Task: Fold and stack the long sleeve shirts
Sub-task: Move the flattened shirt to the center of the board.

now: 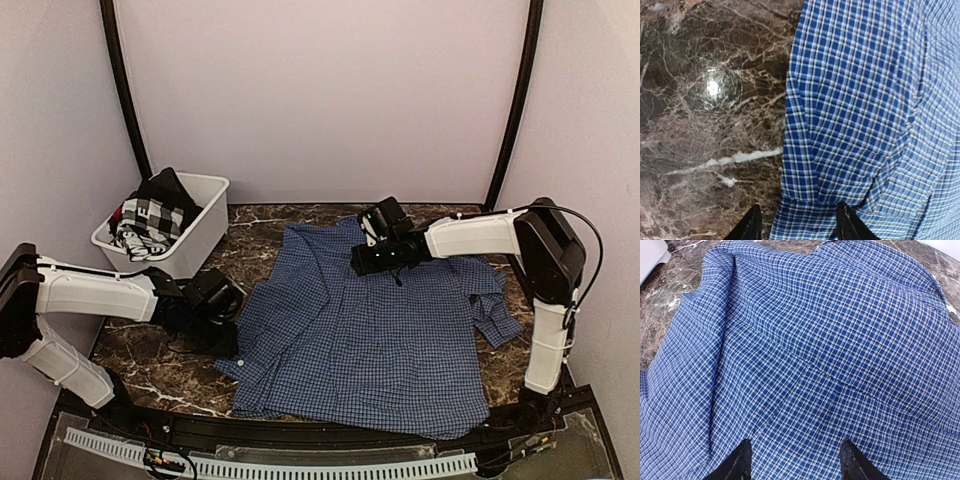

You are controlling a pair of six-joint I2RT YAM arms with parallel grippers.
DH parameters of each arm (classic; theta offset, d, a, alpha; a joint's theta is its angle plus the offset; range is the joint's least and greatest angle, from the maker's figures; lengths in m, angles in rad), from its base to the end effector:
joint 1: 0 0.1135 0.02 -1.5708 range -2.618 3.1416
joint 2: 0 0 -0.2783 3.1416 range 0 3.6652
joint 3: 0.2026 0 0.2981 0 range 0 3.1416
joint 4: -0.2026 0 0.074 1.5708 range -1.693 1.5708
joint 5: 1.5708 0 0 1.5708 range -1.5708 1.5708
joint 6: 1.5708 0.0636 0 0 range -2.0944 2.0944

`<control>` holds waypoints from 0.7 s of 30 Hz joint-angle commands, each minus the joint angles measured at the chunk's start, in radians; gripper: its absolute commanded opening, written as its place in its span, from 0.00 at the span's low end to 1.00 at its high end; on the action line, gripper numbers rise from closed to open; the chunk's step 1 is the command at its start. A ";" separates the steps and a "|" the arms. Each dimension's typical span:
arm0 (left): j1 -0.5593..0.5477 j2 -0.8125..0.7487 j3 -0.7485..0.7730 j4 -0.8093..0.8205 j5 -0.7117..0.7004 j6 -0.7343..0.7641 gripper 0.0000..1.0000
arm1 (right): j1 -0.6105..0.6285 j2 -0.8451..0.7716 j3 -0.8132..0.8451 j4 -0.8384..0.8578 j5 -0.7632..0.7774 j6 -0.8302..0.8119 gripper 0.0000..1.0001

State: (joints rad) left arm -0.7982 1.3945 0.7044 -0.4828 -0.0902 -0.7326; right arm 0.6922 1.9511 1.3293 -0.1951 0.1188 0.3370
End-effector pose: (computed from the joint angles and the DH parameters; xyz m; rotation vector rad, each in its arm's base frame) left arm 0.2050 -0.2021 0.1212 0.0659 2.7772 -0.2976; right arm 0.3816 0.3066 0.1506 -0.3695 2.3798 0.3445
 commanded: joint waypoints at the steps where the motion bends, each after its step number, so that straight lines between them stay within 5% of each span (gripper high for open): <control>1: -0.018 0.066 0.023 0.003 -0.038 -0.001 0.47 | 0.007 0.036 0.048 -0.018 0.077 -0.032 0.57; 11: -0.020 0.110 0.057 -0.006 -0.153 -0.008 0.15 | 0.004 0.134 0.091 -0.036 0.129 -0.057 0.56; 21: 0.131 0.020 0.227 -0.106 -0.295 0.109 0.07 | -0.036 0.262 0.228 -0.075 0.120 -0.078 0.56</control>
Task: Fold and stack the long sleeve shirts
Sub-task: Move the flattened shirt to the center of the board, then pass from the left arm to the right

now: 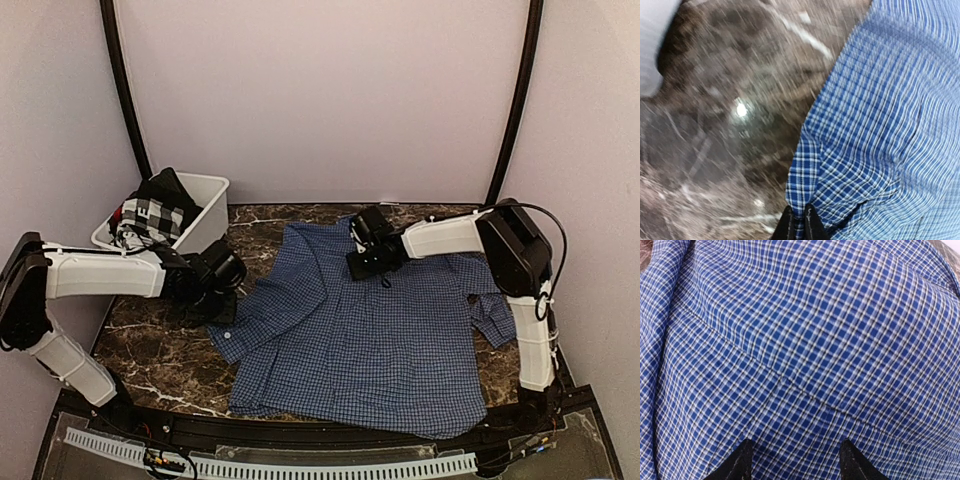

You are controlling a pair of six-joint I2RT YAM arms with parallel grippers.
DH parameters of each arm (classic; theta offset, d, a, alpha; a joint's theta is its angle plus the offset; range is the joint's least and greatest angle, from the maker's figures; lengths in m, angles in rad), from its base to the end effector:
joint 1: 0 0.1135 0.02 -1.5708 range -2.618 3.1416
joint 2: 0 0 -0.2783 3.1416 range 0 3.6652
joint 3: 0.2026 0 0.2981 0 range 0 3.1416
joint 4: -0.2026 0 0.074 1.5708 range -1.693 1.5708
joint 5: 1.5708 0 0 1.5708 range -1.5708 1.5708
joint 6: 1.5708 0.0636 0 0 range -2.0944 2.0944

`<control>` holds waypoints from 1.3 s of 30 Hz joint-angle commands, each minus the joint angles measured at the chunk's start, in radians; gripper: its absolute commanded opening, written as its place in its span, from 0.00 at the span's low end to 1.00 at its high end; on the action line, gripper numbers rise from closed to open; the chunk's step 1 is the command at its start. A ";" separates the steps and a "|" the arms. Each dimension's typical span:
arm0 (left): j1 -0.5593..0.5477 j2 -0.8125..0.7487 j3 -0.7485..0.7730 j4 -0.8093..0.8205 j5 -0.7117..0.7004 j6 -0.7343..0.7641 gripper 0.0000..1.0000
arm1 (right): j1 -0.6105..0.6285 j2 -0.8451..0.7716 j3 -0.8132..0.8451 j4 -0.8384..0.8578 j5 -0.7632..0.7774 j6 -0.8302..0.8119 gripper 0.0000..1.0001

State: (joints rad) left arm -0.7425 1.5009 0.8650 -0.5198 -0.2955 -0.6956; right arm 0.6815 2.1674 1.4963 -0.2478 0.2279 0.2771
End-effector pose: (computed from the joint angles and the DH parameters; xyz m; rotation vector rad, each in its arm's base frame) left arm 0.2523 -0.2064 0.1426 -0.0208 2.6388 -0.0705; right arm 0.4166 0.3195 0.1010 -0.4007 2.4284 0.1336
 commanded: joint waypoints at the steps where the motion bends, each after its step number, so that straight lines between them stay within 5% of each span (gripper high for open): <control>1: 0.106 -0.099 0.088 -0.076 -0.092 0.082 0.07 | -0.035 0.056 0.074 -0.023 0.008 -0.018 0.56; 12: 0.226 -0.146 0.375 -0.114 -0.148 0.237 0.06 | -0.121 0.203 0.299 -0.073 -0.054 -0.052 0.56; 25: 0.238 -0.058 0.744 -0.127 -0.083 0.363 0.07 | -0.158 0.271 0.441 -0.064 -0.167 -0.152 0.58; 39: 0.180 0.087 0.863 0.013 0.384 0.433 0.07 | -0.157 0.026 0.315 0.004 -0.271 -0.109 0.59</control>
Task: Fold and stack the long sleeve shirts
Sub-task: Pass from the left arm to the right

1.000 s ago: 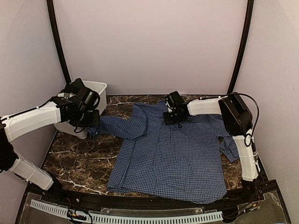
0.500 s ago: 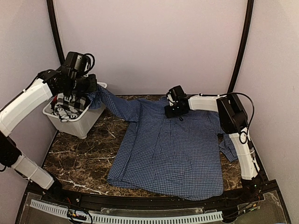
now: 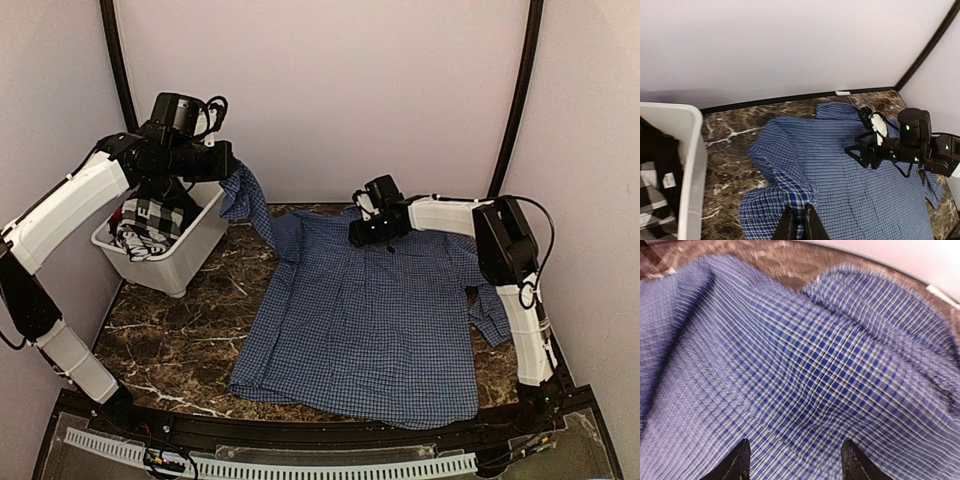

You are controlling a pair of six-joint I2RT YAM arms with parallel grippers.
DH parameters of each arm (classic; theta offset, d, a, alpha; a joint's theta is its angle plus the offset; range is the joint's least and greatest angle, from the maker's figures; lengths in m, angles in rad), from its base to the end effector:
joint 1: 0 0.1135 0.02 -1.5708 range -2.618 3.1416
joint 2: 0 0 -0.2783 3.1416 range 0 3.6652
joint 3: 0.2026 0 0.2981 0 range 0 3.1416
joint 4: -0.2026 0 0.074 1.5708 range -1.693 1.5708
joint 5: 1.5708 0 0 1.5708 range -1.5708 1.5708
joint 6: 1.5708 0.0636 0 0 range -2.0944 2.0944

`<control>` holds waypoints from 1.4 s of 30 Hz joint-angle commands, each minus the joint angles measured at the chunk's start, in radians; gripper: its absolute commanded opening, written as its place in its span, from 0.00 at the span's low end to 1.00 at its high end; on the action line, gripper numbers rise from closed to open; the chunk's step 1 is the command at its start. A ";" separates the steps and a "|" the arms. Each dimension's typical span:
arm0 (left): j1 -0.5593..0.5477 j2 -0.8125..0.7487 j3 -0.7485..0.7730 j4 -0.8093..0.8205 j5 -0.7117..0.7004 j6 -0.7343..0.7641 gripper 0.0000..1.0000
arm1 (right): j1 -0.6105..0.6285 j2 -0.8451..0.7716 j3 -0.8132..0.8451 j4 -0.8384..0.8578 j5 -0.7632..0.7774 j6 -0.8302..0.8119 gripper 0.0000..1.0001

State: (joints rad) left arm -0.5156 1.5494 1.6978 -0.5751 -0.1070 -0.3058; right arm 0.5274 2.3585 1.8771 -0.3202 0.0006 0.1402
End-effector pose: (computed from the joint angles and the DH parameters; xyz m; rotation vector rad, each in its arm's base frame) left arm 0.3678 -0.2006 0.4374 0.1422 2.0147 -0.4198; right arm 0.5181 0.3017 0.1289 -0.4606 2.3511 0.3170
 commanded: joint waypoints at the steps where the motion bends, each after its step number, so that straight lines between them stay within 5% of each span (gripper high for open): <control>1: -0.058 0.059 0.033 0.072 0.222 0.049 0.07 | -0.002 -0.195 -0.095 0.095 -0.049 0.035 0.59; 10: -0.167 0.223 0.059 0.151 0.367 0.014 0.07 | 0.027 -0.464 -0.406 0.230 -0.094 0.093 0.59; 23: -0.180 0.344 0.102 0.176 0.438 -0.045 0.07 | 0.186 -0.786 -0.774 0.407 -0.067 0.138 0.60; 42: -0.196 0.343 0.110 0.185 0.464 -0.072 0.07 | 0.345 -0.631 -0.647 0.437 0.080 0.170 0.61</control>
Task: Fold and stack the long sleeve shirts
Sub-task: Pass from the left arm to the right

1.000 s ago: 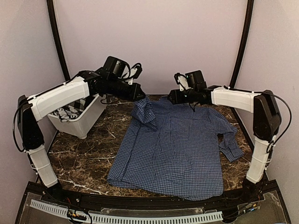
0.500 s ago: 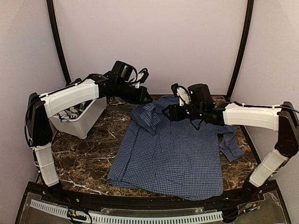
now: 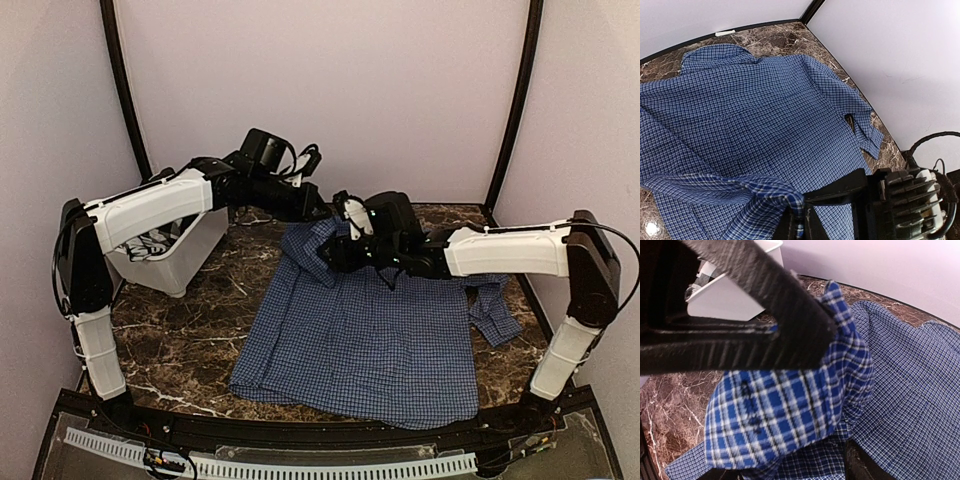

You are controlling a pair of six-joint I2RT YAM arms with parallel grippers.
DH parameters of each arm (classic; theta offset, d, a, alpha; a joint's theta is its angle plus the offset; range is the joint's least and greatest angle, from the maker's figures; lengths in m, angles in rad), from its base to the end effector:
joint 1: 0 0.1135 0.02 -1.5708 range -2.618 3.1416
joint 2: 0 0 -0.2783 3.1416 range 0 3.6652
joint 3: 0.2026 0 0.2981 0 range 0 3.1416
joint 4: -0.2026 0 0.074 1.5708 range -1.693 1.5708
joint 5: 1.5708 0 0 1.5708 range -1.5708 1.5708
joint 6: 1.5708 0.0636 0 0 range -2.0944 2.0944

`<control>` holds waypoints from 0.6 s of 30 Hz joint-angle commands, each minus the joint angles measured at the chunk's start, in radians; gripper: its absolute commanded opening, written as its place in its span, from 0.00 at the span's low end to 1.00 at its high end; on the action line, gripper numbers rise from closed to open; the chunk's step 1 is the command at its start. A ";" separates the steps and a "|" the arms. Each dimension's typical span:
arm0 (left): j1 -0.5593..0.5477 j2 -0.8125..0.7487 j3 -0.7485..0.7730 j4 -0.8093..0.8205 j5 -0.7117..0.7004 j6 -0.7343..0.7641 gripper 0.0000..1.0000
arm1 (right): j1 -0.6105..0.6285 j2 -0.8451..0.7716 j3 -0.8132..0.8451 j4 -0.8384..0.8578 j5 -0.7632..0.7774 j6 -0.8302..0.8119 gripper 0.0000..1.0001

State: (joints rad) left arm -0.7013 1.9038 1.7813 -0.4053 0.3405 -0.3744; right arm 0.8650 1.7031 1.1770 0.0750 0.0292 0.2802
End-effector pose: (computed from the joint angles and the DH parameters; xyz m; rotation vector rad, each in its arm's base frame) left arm 0.3865 -0.3542 0.3329 0.5769 2.1521 -0.9800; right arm 0.3018 0.3513 0.2346 -0.5847 2.0088 0.6847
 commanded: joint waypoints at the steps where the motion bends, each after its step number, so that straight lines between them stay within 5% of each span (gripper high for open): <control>1: -0.010 -0.012 0.026 0.015 0.016 -0.004 0.07 | 0.008 0.032 0.059 0.049 0.054 0.036 0.61; 4: -0.012 -0.016 0.023 0.013 0.012 -0.006 0.07 | 0.008 0.055 0.078 0.057 0.066 0.058 0.58; 7: -0.012 -0.024 0.023 0.011 -0.013 -0.007 0.07 | 0.007 0.078 0.100 0.049 0.109 0.080 0.37; 12: -0.010 -0.059 0.021 -0.011 -0.110 -0.006 0.25 | -0.003 0.111 0.135 -0.011 0.203 0.087 0.00; 18: 0.003 -0.147 -0.042 -0.034 -0.200 -0.023 0.54 | -0.048 0.130 0.140 -0.037 0.219 0.086 0.00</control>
State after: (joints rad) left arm -0.7078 1.8847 1.7790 -0.4160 0.2245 -0.3840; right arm 0.8501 1.8133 1.2846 0.0502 0.2001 0.3576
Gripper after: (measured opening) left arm 0.468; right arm 0.008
